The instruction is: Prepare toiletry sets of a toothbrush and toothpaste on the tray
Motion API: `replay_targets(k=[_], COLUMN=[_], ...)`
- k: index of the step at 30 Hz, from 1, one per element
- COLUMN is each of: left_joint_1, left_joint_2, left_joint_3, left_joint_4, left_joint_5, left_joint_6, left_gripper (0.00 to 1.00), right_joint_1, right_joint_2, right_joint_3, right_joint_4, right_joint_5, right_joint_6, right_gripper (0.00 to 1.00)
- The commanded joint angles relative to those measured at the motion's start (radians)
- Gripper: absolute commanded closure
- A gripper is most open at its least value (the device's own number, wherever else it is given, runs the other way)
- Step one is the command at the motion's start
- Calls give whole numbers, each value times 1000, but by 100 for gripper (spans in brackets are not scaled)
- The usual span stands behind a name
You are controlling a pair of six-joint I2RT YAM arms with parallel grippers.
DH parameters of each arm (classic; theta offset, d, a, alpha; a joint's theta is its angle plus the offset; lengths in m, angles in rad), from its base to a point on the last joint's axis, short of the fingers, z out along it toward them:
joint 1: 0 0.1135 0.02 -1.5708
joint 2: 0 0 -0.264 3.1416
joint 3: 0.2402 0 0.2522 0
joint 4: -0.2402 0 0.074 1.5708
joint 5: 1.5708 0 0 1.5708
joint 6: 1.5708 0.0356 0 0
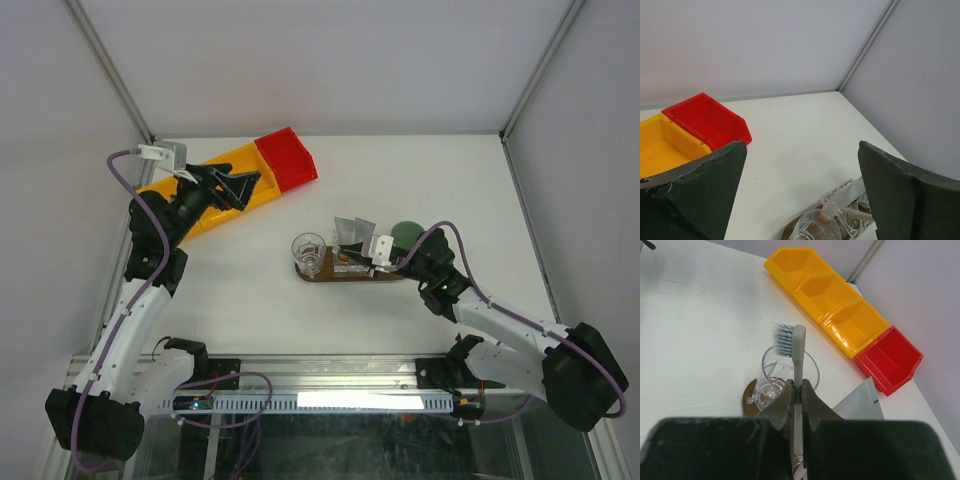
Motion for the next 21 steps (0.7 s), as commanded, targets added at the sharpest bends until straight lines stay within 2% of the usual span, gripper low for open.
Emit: replay_targets(k=[1, 21], left_joint_1=[15, 25], left_joint_2=[-11, -8], left_joint_3=[16, 12], left_joint_4=[34, 48], left_joint_5=[28, 46], left_joint_6=[-14, -30], left_gripper=[1, 1], right_joint_1=[-22, -73], right_joint_2=[22, 134], right_joint_3=[-1, -59], right_joint_4=[110, 297], right_joint_5=[-36, -75], right_joint_6=[21, 63], right_gripper=[100, 100])
